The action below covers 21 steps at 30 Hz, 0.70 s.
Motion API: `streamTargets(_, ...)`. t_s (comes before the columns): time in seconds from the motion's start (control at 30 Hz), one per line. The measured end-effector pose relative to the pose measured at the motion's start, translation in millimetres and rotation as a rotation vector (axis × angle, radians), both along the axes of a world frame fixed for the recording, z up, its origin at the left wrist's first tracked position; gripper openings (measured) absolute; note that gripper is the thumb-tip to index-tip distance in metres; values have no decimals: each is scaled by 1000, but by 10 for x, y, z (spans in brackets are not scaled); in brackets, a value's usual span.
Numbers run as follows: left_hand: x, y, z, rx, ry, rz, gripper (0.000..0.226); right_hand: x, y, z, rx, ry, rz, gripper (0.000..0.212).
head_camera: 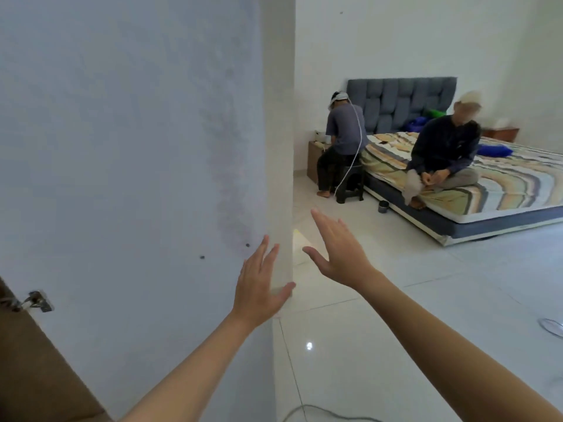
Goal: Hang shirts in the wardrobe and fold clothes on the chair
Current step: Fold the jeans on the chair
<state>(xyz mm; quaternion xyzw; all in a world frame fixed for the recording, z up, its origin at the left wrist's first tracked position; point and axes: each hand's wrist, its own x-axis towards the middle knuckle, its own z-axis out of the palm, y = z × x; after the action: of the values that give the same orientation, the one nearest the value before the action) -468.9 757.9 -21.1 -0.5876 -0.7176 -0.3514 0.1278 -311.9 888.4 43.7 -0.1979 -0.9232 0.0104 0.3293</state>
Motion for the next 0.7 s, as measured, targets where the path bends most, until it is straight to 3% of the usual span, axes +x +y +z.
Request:
streamTargets(0.13,830,348,-7,-8,-54,-215,70,1129,-132,-108,-3,80,-174,55)
streamTargets(0.33,2808,505,-15,-36,-84,-589,68,3280,-780,-217,-34,83,-605,55)
streamTargets(0.53,5052,-73,-154,-90,-90,-997,70,5304,-2067,-384,-129,147,-1037,58)
streamTargets(0.7,6469,-733,-313,-152,-100,-1382,65,6552,-3231,-634,-132,104,-1347,59)
